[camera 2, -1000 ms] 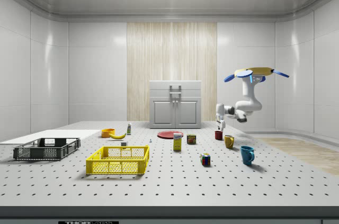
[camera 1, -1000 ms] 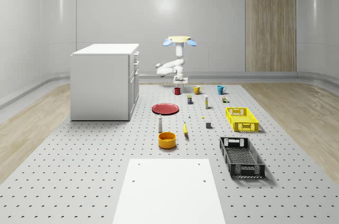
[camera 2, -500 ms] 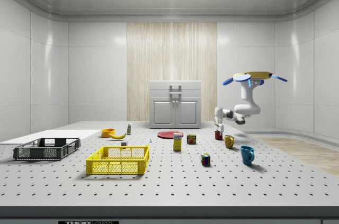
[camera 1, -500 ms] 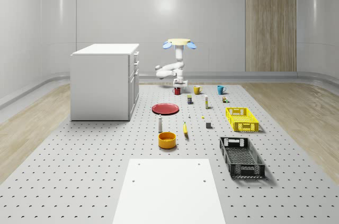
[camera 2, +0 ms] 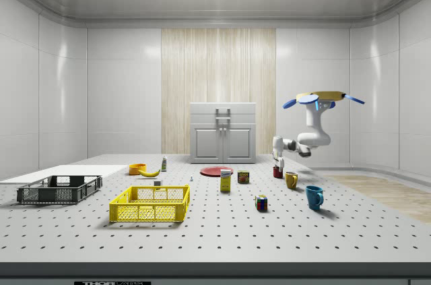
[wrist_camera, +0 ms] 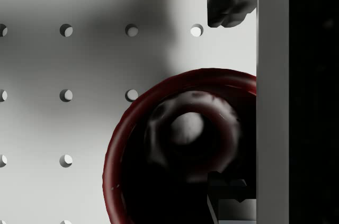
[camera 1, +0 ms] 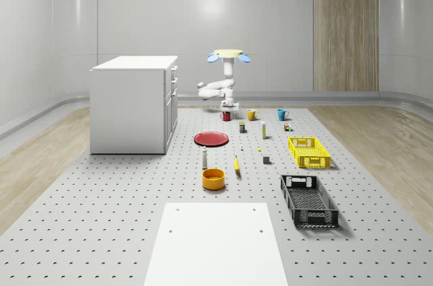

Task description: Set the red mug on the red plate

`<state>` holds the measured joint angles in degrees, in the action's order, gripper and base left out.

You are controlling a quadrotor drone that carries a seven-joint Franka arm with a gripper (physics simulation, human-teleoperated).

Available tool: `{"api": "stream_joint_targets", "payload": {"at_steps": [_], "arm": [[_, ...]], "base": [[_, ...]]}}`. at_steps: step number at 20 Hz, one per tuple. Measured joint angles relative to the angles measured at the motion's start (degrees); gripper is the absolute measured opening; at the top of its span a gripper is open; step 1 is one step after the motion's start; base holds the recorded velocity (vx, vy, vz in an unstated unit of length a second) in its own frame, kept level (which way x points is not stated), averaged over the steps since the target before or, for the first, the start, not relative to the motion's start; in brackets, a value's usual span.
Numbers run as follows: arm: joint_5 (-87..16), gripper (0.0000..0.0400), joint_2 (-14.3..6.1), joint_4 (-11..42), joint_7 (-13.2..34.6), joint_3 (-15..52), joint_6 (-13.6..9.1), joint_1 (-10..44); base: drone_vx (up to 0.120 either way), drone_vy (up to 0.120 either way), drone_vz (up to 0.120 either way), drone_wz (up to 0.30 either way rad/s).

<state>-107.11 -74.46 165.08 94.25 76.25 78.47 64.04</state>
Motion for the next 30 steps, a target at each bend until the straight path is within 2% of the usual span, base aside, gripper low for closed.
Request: {"api": "stream_joint_targets", "payload": {"at_steps": [2,14,15,16,18,20,24,30], "arm": [[0.2,0.04,-0.43,-0.02,0.11,0.1,0.4,0.12],[1.3,0.04,-2.83,-0.16,0.68,0.63,2.63,0.75],[1.38,0.0376,-3.01,-0.17,0.72,0.66,2.8,0.79],[1.47,0.0315,-3.2,-0.18,0.76,0.7,2.97,0.84],[1.63,0.0231,-3.56,-0.2,0.84,0.78,3.31,0.93],[1.79,0.0179,-3.91,-0.22,0.92,0.85,3.64,1.02],[2.09,0.0129,-4.6,-0.26,1.07,0.98,4.28,1.19],[3.86,0.0106,-5.4,-0.13,1.44,2.6,4.62,1.52]], "base": [[0.0,0.1,0.0,0.0],[-0.01,-0.003,0.0,0.0],[0.0,0.0,0.0,0.0],[0.0,0.0,0.0,0.0],[0.0,0.0,0.0,0.0],[0.0,0.0,0.0,0.0],[0.0,0.0,0.0,0.0],[0.0,0.0,0.0,0.0]]}}
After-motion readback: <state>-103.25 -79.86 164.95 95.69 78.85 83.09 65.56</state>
